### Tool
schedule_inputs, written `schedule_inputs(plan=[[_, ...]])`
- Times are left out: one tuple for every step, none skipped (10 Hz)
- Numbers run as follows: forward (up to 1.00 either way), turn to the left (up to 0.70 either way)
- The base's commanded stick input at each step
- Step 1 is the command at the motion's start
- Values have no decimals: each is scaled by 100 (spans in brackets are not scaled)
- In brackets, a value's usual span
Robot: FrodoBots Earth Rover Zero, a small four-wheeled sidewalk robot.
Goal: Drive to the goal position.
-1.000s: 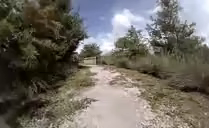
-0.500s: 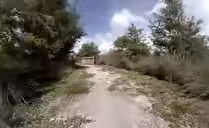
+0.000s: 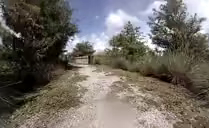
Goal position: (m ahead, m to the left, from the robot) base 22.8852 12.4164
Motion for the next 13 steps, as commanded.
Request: schedule_inputs(plan=[[85,0],[85,0],[85,0],[85,0],[85,0],[85,0],[85,0],[85,0],[85,0],[85,0],[85,0],[85,0],[85,0]])
